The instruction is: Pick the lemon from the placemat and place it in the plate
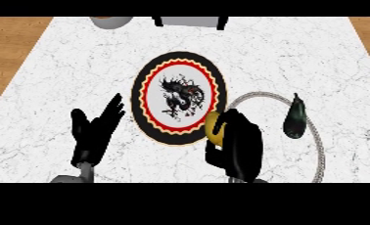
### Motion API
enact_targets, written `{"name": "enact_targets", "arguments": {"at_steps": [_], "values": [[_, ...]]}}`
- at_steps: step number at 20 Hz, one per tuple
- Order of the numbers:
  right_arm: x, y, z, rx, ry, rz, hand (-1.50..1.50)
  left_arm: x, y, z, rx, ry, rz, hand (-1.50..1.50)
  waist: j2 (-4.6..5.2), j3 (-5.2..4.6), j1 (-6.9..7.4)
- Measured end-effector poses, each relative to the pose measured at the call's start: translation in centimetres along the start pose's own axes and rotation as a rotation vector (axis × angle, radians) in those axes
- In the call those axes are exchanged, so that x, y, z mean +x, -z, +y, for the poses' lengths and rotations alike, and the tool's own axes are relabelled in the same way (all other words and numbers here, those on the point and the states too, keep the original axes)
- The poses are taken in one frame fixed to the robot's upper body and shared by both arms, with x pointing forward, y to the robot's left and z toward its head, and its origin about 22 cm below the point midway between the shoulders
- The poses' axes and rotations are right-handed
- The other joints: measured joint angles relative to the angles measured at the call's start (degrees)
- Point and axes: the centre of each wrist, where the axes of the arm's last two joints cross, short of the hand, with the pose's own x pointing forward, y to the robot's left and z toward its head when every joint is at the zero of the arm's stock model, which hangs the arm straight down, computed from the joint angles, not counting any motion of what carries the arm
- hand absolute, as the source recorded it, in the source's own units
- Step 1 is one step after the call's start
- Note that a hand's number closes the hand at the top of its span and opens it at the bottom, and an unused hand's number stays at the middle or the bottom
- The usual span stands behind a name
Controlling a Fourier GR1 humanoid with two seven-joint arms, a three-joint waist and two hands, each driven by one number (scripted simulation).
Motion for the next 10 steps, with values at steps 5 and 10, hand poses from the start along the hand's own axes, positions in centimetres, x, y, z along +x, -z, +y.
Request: {"name": "enact_targets", "arguments": {"at_steps": [5, 10], "values": [[4.7, -3.1, -0.1, -0.067, 0.031, -0.237, 1.5, 0.4, 0.4, -1.1, -0.044, 0.016, -0.003, 0.0, -0.16, 0.0, 2.51], [6.7, -4.6, -0.6, -0.157, 0.082, -0.347, 1.5, 0.5, 0.7, -1.0, -0.045, 0.02, 0.001, 0.0, -0.29, 0.04, 2.33]]}}
